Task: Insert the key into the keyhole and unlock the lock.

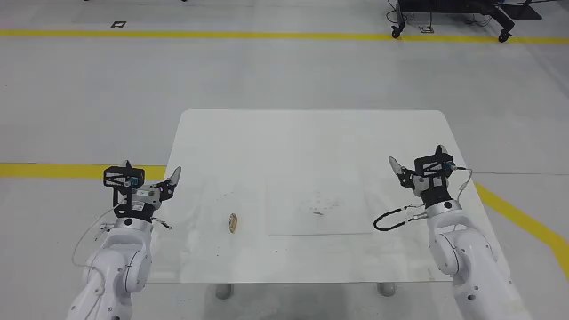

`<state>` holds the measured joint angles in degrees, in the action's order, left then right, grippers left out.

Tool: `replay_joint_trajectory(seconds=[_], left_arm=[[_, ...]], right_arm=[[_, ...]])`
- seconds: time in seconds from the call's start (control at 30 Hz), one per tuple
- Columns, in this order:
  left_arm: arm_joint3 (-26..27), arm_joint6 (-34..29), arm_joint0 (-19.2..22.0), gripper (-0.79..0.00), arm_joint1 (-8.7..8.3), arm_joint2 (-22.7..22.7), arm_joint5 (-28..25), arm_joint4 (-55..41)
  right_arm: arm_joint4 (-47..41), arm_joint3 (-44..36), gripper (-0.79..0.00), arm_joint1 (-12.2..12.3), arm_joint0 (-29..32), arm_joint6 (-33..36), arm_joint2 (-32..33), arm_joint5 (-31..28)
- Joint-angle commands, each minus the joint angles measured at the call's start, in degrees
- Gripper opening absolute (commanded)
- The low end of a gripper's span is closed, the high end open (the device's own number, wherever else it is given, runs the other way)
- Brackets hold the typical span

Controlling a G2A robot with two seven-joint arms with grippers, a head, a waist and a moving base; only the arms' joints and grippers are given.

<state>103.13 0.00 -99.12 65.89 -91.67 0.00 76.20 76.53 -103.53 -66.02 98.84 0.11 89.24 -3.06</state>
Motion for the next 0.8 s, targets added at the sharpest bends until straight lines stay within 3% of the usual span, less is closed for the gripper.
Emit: replay_joint_trajectory(seconds=[0.0,0.17,0.33,0.57,0.77], left_arm=[[0.0,0.0,0.0,0.0,0.0,0.0,0.0,0.0],[0.0,0.0,0.0,0.0,0.0,0.0,0.0,0.0],[0.0,0.0,0.0,0.0,0.0,0.0,0.0,0.0],[0.0,0.0,0.0,0.0,0.0,0.0,0.0,0.0],[0.0,0.0,0.0,0.0,0.0,0.0,0.0,0.0]], right_arm=[[-0.54,0.25,0.0,-0.1,-0.48,0.38,-1.53,-2.2],[-3.32,2.05,0.0,-0.45,-2.65,1.29,-5.51,-7.66],[-6.45,7.07,0.0,-0.75,-6.72,1.05,-10.06,-16.95],[-9.75,16.92,0.0,-0.69,-13.93,-1.99,-14.31,-36.53],[-0.87,23.73,0.0,-0.12,-19.21,-8.96,-17.13,-50.91]])
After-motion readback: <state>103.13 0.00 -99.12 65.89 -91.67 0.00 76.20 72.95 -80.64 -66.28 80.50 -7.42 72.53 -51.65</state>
